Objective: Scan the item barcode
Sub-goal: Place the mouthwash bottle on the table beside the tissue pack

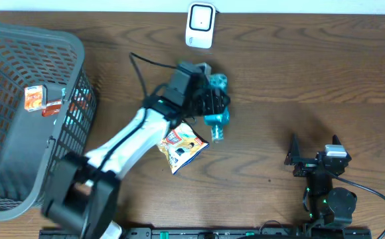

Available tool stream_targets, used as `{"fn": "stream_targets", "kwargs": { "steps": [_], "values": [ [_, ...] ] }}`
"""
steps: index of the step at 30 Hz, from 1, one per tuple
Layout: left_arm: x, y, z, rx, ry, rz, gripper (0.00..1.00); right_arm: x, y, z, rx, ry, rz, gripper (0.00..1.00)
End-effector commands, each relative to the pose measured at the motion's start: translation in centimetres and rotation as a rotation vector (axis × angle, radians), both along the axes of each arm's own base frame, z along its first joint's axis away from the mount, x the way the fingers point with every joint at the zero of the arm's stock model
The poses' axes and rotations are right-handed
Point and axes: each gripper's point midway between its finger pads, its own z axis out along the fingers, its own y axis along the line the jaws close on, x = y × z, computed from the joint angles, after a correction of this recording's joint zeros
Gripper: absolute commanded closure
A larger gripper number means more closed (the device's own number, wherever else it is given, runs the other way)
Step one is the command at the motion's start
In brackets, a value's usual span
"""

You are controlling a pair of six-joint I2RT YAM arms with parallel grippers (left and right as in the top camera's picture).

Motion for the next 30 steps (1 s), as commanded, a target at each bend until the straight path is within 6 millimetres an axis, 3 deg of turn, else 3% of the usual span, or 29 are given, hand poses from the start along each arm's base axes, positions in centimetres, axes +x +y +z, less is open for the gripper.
{"fn": "stream_targets", "kwargs": {
  "steps": [1, 7, 15, 25, 30],
  "values": [
    [0.6, -1.1, -1.3, 0.026, -0.002, -0.015, 0.6, 0.0, 0.1, 0.0, 0.013, 0.0, 0.002, 0.01],
    [-0.2, -0.2, -5.3, 0.15, 0.061, 0.016, 0.6, 0.0, 0.1, 0.0, 0.013, 0.0, 0.003, 0.01],
    [-1.3, 0.4, -8.4, 0.274, 0.07, 0.027, 0.59, 0.0, 0.1, 0.0, 0.013, 0.0, 0.002, 0.01],
    [-2.0, 3.7, -9.9, 0.444, 0.094, 0.093, 0.59, 0.0, 0.1, 0.0, 0.013, -0.001, 0.002, 0.01],
    [-2.1, 3.8, -10.0, 0.454, 0.092, 0.083, 0.59, 0.0, 0.1, 0.0, 0.013, -0.001, 0.003, 0.01]
  ]
}}
